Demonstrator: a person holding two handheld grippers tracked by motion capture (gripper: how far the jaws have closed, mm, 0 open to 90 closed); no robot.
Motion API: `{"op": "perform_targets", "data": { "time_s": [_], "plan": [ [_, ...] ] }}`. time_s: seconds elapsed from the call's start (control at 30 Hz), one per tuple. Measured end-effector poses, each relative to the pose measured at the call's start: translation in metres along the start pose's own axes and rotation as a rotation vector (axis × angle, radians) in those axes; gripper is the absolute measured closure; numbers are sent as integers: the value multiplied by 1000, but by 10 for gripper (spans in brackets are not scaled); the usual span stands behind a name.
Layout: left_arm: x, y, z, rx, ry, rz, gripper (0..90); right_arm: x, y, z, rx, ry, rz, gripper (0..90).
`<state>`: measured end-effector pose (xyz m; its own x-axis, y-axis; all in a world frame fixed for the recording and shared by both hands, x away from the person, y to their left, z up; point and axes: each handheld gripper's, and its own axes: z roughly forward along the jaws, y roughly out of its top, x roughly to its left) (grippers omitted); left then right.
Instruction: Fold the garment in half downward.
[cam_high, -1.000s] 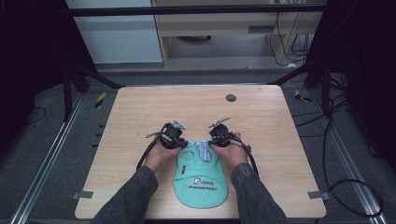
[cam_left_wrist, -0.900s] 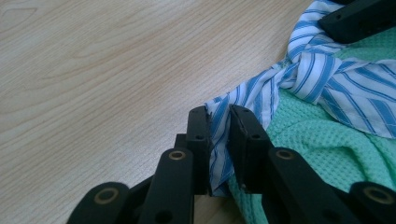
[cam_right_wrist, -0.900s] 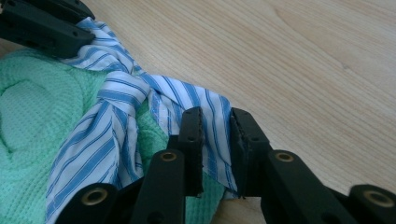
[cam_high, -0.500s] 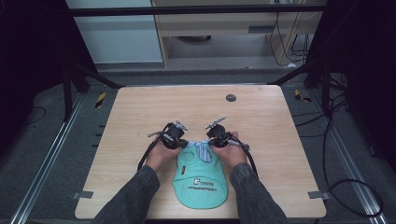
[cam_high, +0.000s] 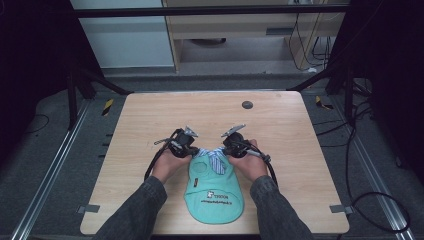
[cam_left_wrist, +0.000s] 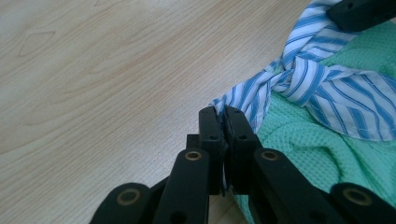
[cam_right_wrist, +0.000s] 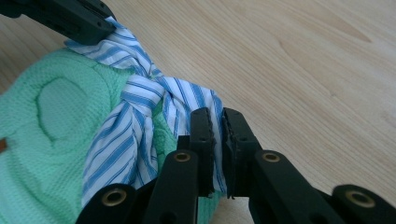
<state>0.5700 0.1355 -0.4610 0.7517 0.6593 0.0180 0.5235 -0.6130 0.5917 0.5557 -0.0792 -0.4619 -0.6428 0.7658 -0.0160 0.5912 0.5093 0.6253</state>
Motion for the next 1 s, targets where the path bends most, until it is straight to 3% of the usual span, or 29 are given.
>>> {"op": "perform_targets", "data": {
  "time_s": [0.33, 0.83, 1.0],
  "plan": [
    [0, 10, -22, -36, 2, 27, 876, 4, 8, -24, -48, -4, -43, 834],
    [-4, 14, -33, -40, -7, 102, 876, 5, 9, -32, -61, -12, -120, 835],
    [-3, 13, -34, -39, -16, 109, 876, 5, 9, -33, -64, -9, -146, 835]
  ]
}}
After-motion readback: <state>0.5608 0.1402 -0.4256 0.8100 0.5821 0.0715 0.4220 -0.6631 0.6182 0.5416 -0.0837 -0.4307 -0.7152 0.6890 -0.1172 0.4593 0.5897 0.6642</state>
